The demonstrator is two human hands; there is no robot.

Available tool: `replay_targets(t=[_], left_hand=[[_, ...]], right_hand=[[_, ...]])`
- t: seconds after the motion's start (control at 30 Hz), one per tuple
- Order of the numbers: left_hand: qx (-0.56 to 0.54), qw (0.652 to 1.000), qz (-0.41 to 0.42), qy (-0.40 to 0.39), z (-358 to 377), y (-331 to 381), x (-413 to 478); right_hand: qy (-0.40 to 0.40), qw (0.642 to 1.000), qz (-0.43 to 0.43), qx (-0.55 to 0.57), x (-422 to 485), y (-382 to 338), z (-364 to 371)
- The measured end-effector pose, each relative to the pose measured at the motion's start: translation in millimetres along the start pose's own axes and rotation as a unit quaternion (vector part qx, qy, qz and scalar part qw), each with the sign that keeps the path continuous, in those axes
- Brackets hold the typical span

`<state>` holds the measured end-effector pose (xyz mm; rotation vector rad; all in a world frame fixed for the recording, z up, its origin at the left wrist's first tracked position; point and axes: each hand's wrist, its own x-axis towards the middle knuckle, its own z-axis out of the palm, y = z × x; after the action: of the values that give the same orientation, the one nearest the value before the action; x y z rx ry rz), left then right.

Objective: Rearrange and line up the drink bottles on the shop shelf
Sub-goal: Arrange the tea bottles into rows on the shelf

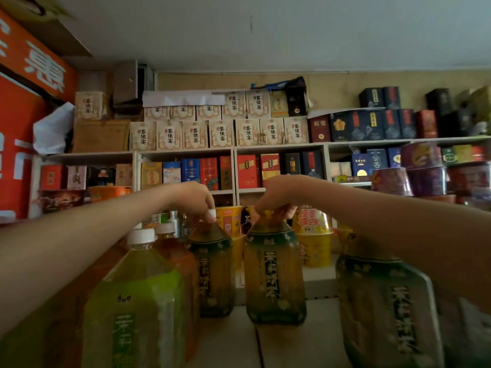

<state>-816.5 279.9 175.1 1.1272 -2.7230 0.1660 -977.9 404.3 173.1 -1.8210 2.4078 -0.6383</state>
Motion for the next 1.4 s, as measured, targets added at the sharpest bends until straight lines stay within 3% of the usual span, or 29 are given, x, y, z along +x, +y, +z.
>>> replay_targets(t=[0.1,0.27,0.4,0.57,0.83,1.17,1.4], left_hand=[[-0.016,1.000,-0.006,0.021,-11.5,20.5,2.1],[-0.094,0.984,-0.048,0.146,-27.1,71.4,15.5],[-0.102,0.975,-0.035,0.192,-23.5,106.7,25.2],[-0.097,0.977,-0.048,0.185,-2.3,138.9,43.4],[-0.116,0.980,-0.078,0.139,30.2,178.1,85.0],[-0.034,0.993,-0.053,0.101,47.0,215.7,118.1],[0.019,0.996,-0.005,0.086,51.7,218.4,127.9]], right_hand=[[0.014,1.000,-0.009,-0.021,-9.9,18.6,-17.7],[0.030,0.999,-0.018,-0.025,-22.2,55.5,-31.9],[0.057,0.997,-0.015,-0.046,-29.7,85.0,-33.0],[0.066,0.992,-0.017,-0.106,-30.1,117.8,-32.3],[-0.042,0.983,-0.005,-0.179,-27.2,130.1,-44.9],[-0.129,0.987,0.037,-0.092,-18.4,130.7,-51.7],[-0.130,0.989,-0.028,-0.070,-16.7,142.4,-49.4]])
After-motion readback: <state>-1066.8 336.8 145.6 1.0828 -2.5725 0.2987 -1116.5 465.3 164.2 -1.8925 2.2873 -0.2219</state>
